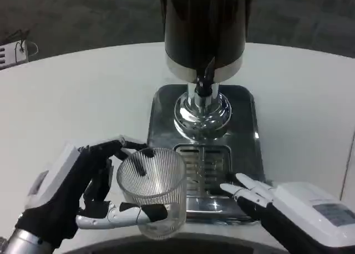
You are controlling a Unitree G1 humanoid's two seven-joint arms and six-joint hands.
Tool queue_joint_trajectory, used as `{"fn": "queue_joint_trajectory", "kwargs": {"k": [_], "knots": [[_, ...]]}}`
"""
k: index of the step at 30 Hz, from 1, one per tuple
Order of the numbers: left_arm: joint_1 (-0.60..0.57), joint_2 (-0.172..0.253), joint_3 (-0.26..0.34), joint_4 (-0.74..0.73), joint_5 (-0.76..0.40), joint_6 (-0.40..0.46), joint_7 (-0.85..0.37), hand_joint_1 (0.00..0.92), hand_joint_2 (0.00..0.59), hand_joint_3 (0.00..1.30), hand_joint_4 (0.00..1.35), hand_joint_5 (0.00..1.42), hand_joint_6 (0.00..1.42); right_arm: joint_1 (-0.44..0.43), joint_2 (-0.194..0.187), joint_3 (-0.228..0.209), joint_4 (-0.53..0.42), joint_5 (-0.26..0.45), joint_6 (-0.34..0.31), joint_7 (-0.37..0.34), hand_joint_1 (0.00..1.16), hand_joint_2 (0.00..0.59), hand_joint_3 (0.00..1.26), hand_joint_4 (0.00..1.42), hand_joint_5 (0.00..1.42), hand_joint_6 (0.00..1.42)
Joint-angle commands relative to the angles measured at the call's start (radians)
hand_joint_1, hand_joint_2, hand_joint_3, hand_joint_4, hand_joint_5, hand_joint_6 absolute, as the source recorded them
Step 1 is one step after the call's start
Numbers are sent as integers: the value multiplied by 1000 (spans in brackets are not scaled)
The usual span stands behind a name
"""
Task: Grasp the cup under the faucet to collect the drink, then remove the cup.
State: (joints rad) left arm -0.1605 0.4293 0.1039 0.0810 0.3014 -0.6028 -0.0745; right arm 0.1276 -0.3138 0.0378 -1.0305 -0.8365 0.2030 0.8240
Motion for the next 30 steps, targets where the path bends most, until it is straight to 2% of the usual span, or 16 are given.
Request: {"fn": "queue_joint_trajectory", "kwargs": {"k": [1, 12, 19, 30], "knots": [[-89, -13, -11, 51, 45, -7, 62, 505, 0, 987, 1102, 1327, 1424, 27, 23, -24, -17, 15, -36, -6, 492, 456, 124, 0, 52, 18], [-267, -9, -54, 234, 138, -14, 166, 505, 0, 992, 1102, 1327, 1424, 57, 52, -83, -17, 52, -96, 1, 488, 456, 124, 0, 60, 18], [-349, -3, -103, 354, 182, -35, 220, 505, 0, 990, 1102, 1327, 1424, 72, 70, -119, -17, 82, -134, 7, 487, 456, 132, 0, 61, 23], [-450, -11, -163, 467, 225, -29, 287, 505, 0, 986, 1102, 1327, 1424, 86, 83, -145, -17, 113, -163, 11, 486, 456, 134, 0, 61, 31]]}}
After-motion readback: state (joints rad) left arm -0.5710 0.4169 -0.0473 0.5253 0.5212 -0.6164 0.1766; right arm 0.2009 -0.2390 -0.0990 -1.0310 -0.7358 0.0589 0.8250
